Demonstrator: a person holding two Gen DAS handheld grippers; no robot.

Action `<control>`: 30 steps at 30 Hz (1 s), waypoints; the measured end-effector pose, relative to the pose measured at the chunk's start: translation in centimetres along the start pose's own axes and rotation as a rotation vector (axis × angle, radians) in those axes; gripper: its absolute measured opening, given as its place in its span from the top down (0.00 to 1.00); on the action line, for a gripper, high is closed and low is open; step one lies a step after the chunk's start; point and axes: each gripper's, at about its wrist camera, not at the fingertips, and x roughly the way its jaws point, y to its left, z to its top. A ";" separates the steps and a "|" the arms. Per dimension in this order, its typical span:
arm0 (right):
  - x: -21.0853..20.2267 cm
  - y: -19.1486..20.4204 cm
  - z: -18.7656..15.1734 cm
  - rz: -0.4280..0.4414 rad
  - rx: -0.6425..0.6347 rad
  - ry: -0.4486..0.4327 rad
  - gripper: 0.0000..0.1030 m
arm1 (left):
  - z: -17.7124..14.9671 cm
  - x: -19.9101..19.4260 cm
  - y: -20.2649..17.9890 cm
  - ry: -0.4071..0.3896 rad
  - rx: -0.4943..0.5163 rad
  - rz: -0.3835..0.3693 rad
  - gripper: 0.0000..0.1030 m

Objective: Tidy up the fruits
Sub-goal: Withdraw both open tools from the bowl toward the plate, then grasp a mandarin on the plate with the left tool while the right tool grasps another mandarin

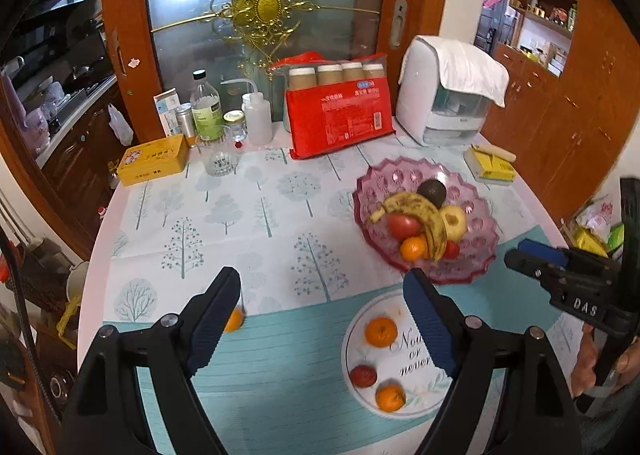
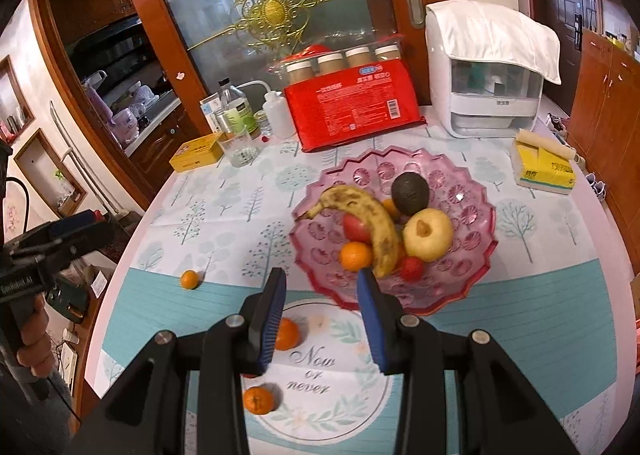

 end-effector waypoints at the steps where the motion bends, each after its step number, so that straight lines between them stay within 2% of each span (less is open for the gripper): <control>1: 0.0 0.4 -0.2 -0.001 -0.002 0.001 0.64 | -0.5 0.0 0.0 0.003 0.005 -0.005 0.20; 11: 1.4 1.7 -2.5 0.008 0.010 0.053 0.64 | -6.0 2.9 -2.5 0.119 0.071 -0.051 0.20; 14: 2.4 1.9 -3.2 0.021 -0.025 0.084 0.64 | -8.2 4.5 -3.6 0.171 0.046 -0.069 0.20; 21: 5.9 0.6 -4.8 0.074 -0.093 0.192 0.64 | -12.8 8.5 -5.9 0.262 -0.068 -0.046 0.20; 30: 9.3 -0.3 -6.6 0.162 -0.184 0.278 0.64 | -17.2 12.7 -7.5 0.307 -0.224 0.041 0.20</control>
